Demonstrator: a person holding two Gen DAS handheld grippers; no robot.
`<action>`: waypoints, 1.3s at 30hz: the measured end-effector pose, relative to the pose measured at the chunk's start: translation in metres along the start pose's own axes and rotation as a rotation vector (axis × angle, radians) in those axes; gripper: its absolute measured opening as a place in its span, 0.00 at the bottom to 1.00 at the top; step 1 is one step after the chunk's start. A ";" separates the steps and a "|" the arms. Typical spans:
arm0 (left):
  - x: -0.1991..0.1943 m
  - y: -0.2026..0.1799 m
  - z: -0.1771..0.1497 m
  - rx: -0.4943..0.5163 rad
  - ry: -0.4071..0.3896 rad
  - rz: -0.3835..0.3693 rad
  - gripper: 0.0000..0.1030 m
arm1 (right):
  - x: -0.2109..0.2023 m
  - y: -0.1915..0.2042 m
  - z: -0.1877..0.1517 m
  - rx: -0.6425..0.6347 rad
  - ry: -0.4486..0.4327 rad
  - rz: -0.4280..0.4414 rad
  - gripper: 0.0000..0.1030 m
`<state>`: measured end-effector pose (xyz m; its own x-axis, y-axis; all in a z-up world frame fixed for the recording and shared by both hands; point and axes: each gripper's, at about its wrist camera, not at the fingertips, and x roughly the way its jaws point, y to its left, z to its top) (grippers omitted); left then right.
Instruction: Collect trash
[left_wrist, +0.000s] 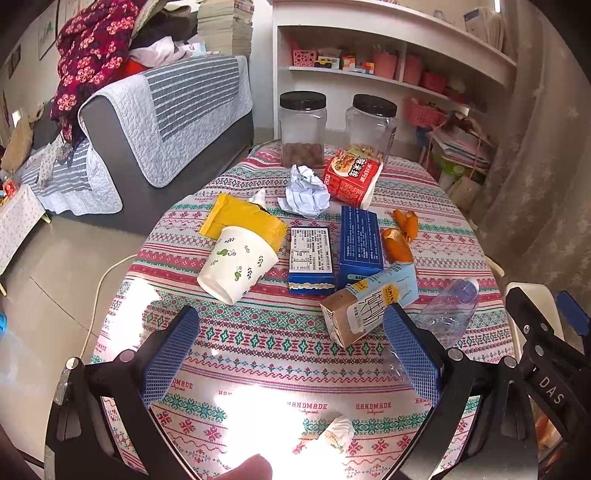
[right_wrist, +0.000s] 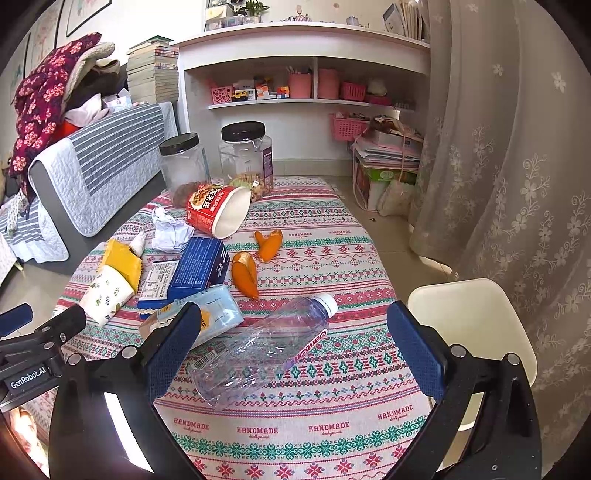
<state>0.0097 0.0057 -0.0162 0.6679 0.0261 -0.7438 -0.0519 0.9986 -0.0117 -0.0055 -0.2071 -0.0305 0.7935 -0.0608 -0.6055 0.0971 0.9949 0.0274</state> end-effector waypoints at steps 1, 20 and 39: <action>0.000 -0.001 0.000 0.000 0.003 0.001 0.94 | 0.002 0.000 -0.001 -0.002 0.010 -0.004 0.94; 0.048 -0.041 0.011 0.177 0.175 -0.106 0.94 | 0.009 -0.052 0.018 0.161 0.134 -0.069 0.94; 0.151 -0.111 0.015 0.484 0.348 -0.056 0.92 | 0.029 -0.070 0.016 0.155 0.235 -0.090 0.94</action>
<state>0.1280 -0.1002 -0.1173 0.3728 0.0380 -0.9271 0.3748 0.9079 0.1879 0.0207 -0.2793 -0.0368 0.6182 -0.1101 -0.7783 0.2662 0.9610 0.0755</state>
